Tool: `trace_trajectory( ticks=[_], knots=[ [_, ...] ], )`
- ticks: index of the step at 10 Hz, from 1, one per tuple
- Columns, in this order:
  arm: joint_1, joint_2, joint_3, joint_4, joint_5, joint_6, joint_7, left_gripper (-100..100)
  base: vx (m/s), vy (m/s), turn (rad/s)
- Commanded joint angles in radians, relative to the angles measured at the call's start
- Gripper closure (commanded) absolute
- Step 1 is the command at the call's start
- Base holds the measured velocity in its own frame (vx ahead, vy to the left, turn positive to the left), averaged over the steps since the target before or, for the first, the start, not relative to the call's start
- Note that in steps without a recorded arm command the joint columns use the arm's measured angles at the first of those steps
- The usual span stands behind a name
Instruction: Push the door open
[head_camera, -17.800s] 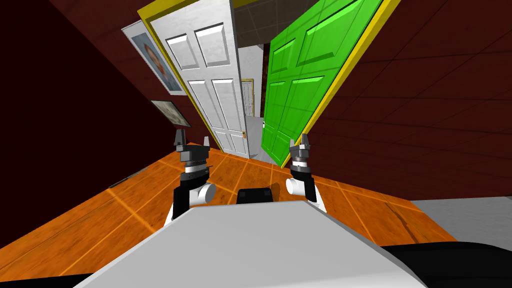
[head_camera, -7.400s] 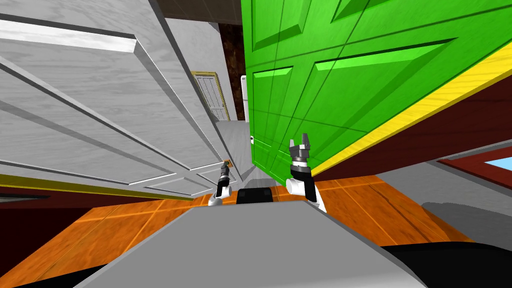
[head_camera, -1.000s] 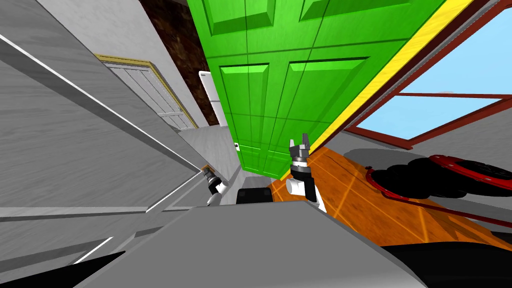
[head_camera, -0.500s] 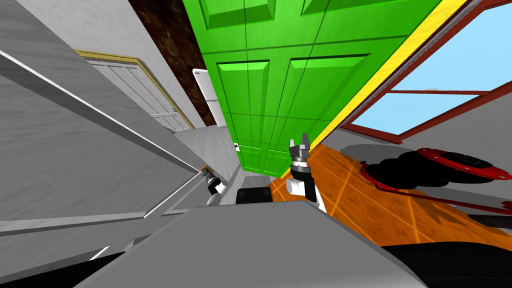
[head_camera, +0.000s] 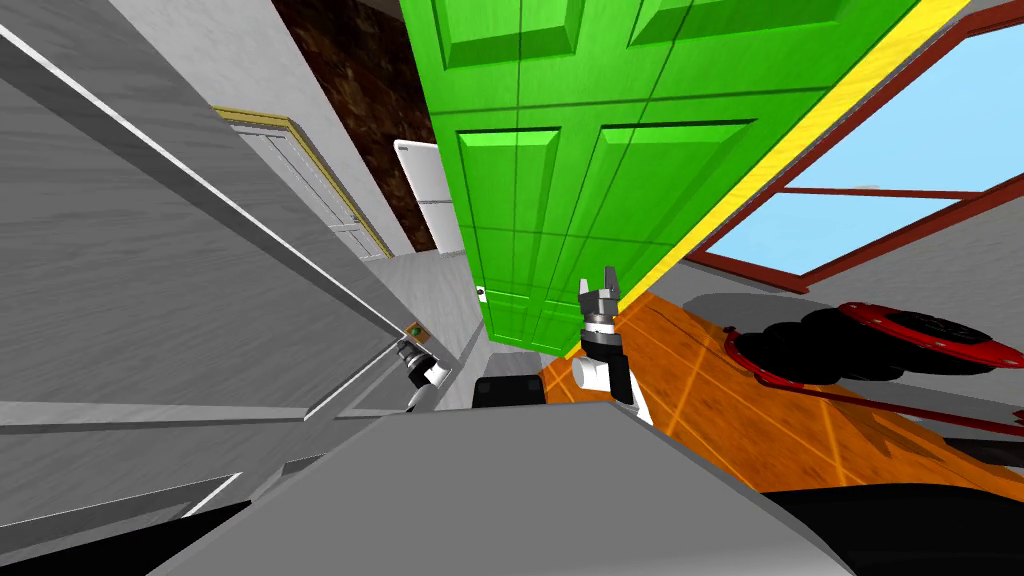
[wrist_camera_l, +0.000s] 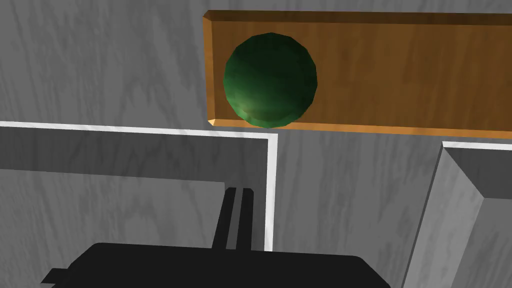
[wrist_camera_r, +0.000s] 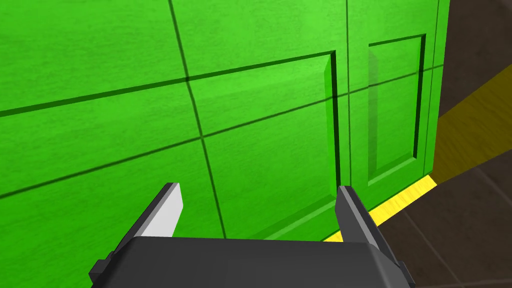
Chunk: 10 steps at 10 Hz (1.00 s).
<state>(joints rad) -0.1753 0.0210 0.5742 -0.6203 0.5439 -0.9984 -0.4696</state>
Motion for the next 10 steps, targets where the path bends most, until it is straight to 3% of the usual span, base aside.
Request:
trace_trajectory(
  ticks=[1, 4, 7, 8, 9, 10],
  knots=[
    [0.0, 0.011, 0.008, -0.01, 0.01, 0.01, -0.012, -100, -0.034, -0.233, 0.034],
    [-0.012, 0.002, 0.025, -0.009, 0.035, 0.016, -0.033, -100, -0.006, -0.209, 0.018],
    [-0.025, -0.06, 0.043, -0.008, 0.06, 0.022, -0.055, -100, -0.004, -0.225, 0.026],
    [-0.017, -0.052, 0.04, -0.021, 0.056, 0.024, -0.054, -100, 0.004, -0.083, 0.011],
    [-0.016, -0.023, 0.051, -0.02, 0.066, 0.013, -0.061, -100, 0.022, 0.094, -0.209],
    [-0.016, -0.013, 0.057, -0.018, 0.07, 0.006, -0.063, -100, 0.034, 0.21, -0.191]
  ],
)
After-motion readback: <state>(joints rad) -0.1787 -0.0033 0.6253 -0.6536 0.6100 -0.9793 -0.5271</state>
